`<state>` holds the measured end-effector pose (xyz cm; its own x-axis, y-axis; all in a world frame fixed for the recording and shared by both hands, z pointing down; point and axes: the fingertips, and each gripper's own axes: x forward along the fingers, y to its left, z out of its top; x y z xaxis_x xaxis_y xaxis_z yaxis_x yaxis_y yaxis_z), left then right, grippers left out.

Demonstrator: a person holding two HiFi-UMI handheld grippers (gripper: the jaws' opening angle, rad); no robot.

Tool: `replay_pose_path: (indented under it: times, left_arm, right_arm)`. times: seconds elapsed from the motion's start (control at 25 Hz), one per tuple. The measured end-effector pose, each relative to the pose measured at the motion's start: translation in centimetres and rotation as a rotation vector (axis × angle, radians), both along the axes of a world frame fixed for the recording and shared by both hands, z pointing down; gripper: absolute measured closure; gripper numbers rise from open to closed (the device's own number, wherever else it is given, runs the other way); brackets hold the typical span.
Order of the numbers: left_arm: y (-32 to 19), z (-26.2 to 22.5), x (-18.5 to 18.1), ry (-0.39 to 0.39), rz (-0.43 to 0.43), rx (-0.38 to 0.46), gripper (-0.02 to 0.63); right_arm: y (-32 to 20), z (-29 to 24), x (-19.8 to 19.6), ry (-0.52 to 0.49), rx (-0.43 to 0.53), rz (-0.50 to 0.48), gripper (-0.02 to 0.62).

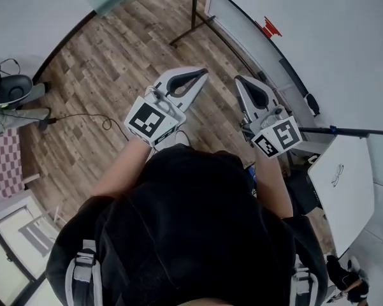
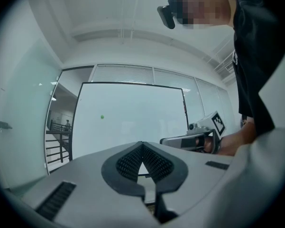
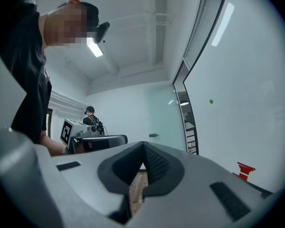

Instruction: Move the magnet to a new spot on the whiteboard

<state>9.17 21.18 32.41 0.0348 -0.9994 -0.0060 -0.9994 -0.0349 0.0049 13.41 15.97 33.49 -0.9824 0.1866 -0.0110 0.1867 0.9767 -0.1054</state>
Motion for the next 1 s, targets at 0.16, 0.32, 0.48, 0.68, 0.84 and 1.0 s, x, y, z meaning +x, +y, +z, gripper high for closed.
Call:
replay_pose_path:
  times: [0.16, 0.32, 0.48, 0.68, 0.84, 1.0]
  left_arm:
    - [1.0, -0.1, -3.3, 0.020, -0.014, 0.014, 0.604]
    - [0.3, 0.5, -6.5, 0.054, -0.031, 0.024, 0.604]
    - [-0.8, 1.4, -9.8, 0.054, -0.059, 0.017, 0.604]
    - [-3.4, 2.1, -14.6, 0.030, -0.086, -0.001, 0.604]
    - [-7.2, 2.4, -17.5, 0.004, -0.099, -0.005, 0.604]
    - [-11.3, 2.0, -21.2, -0.009, -0.104, -0.012, 0.604]
  right_arm:
    - [0.3, 0.0, -3.2, 0.004, 0.012, 0.031, 0.598]
    - [-0.9, 0.4, -5.8, 0.005, 0.026, 0.040, 0.598]
    - [-2.2, 1.4, -8.6, 0.004, 0.040, 0.023, 0.598]
    - [-5.2, 1.8, -13.2, -0.007, 0.047, 0.010, 0.598]
    - [-9.0, 2.5, -16.1, -0.019, 0.042, -0.003, 0.598]
    - [-13.1, 2.2, -19.9, -0.020, 0.041, -0.011, 0.598]
